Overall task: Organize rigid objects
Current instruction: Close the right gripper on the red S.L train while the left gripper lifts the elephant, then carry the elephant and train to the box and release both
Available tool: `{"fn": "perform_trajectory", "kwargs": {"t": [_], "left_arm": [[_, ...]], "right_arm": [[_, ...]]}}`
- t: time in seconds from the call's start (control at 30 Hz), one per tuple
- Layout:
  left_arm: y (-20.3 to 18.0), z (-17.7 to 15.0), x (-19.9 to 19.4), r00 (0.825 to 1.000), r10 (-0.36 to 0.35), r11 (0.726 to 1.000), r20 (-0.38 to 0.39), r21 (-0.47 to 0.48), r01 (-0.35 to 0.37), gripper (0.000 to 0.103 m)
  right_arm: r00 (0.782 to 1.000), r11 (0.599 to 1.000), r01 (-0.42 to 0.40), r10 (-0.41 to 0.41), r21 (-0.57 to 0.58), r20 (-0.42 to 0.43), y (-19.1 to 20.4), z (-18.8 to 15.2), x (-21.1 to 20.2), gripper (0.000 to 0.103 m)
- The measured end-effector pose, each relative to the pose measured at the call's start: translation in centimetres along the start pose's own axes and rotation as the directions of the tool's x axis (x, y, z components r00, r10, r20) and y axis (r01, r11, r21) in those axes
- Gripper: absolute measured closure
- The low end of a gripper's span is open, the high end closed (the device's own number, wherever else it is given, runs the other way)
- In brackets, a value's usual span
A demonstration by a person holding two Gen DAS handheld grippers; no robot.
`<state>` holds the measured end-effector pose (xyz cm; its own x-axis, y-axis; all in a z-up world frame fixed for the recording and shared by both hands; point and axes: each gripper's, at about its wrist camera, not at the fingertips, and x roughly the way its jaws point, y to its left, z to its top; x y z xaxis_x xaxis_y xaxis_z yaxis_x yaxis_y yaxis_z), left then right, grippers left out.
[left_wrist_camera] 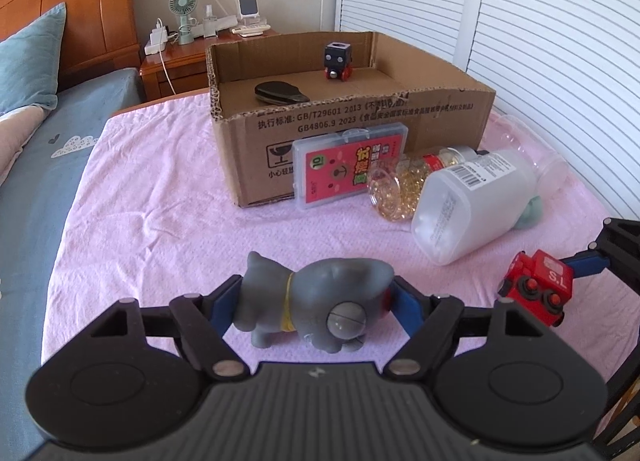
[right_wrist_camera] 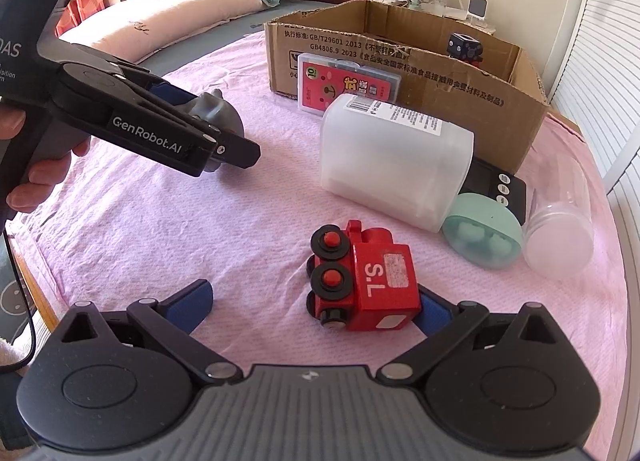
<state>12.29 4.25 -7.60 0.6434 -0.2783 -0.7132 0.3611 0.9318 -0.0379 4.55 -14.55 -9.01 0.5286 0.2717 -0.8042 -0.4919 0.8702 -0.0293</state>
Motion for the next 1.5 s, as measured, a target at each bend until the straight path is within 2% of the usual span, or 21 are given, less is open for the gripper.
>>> {"fn": "perform_trajectory", "kwargs": {"t": [0.2,0.27,0.33,0.5,0.63,0.87,0.93,1.2,1.37,1.5], "left_arm": [[0.2,-0.2,0.1,1.000,-0.006,1.000,0.021,-0.015,0.006,0.019],[0.2,-0.2,0.2,1.000,-0.002,1.000,0.020,-0.023,0.002,0.018],[0.3,-0.3,0.1,1.000,-0.001,1.000,0.023,-0.027,0.001,0.018],[0.5,-0.7,0.0,1.000,-0.011,0.999,0.017,-0.045,0.011,0.018],[0.5,-1.1,-0.1,1.000,-0.012,0.998,0.018,-0.059,0.013,0.018],[0.1,-1.0,-0.2,1.000,-0.001,0.999,0.015,-0.046,0.002,0.020],[0.1,-0.8,-0.3,1.000,-0.012,0.999,0.008,-0.043,0.012,0.029],[-0.3,0.1,-0.8,0.999,-0.030,1.000,-0.041,0.007,0.030,0.031],[-0.7,1.5,-2.5,0.998,-0.039,0.997,-0.054,0.070,0.042,0.031],[-0.7,3.8,-3.9,0.998,-0.060,0.994,-0.018,0.095,0.061,0.031]], "right_arm": [[1.000,1.000,0.003,-0.003,-0.016,0.012,-0.5,-0.1,-0.1,0.001],[1.000,1.000,0.006,-0.006,-0.010,0.011,-0.7,0.1,-0.1,0.005],[1.000,1.000,0.008,-0.008,0.000,0.019,-0.9,0.2,-0.2,0.015],[0.999,0.999,0.027,-0.028,0.020,0.034,-1.5,0.4,-0.2,0.028],[0.998,0.999,0.038,-0.039,0.030,0.050,-1.8,0.6,-0.2,0.043],[0.997,0.998,0.051,-0.053,0.035,0.058,-1.6,0.5,-0.3,0.047],[0.997,0.998,0.057,-0.059,0.031,0.057,-1.4,0.6,-0.4,0.048],[0.996,0.996,0.086,-0.087,0.015,0.034,-1.4,1.0,-0.9,0.048],[0.994,0.996,0.091,-0.090,-0.020,0.062,-1.6,1.7,-2.4,0.048],[0.989,0.992,0.115,-0.110,-0.042,0.103,-2.3,2.9,-4.1,0.048]]}}
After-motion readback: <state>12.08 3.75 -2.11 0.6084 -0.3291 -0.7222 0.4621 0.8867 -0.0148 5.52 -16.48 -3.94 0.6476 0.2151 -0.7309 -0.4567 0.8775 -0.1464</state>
